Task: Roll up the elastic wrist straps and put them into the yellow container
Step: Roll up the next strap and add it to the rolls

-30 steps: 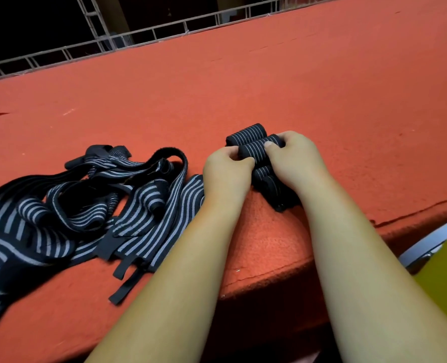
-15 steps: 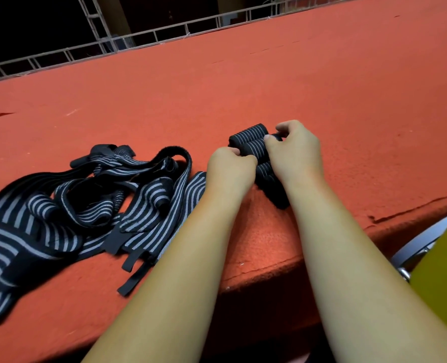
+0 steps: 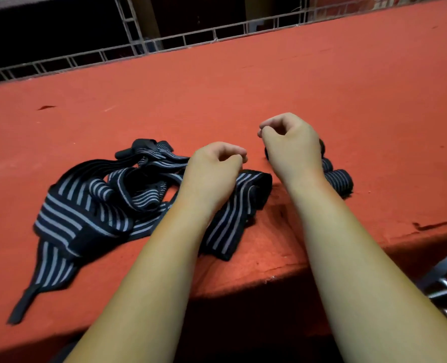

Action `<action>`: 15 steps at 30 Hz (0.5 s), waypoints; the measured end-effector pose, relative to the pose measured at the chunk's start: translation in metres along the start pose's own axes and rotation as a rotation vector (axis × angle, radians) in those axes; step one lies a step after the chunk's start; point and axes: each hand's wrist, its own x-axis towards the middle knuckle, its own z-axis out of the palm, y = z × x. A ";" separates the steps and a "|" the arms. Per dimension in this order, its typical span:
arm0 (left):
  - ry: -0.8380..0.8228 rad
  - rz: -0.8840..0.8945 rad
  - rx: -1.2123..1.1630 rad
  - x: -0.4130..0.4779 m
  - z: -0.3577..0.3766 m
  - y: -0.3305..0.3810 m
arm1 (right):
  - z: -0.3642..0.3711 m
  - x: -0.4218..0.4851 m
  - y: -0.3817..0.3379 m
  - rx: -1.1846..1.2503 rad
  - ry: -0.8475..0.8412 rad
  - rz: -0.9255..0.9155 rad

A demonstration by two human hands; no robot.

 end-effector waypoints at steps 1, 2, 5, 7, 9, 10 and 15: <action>0.029 -0.001 0.011 0.001 -0.012 -0.004 | 0.008 -0.003 -0.004 0.019 -0.031 -0.010; 0.060 -0.005 0.021 0.002 -0.024 -0.009 | 0.016 -0.006 -0.008 0.023 -0.068 -0.022; 0.153 -0.009 0.073 0.011 -0.060 -0.021 | 0.040 -0.016 -0.018 0.007 -0.193 -0.044; 0.202 -0.010 0.141 0.018 -0.081 -0.029 | 0.054 -0.020 -0.021 -0.026 -0.243 -0.060; 0.215 -0.019 0.205 0.026 -0.096 -0.039 | 0.063 -0.019 -0.020 -0.121 -0.255 -0.071; 0.201 -0.023 0.234 0.030 -0.101 -0.045 | 0.066 -0.016 -0.018 -0.155 -0.245 -0.058; 0.001 -0.122 0.354 0.038 -0.109 -0.078 | 0.084 -0.014 -0.017 -0.200 -0.327 -0.019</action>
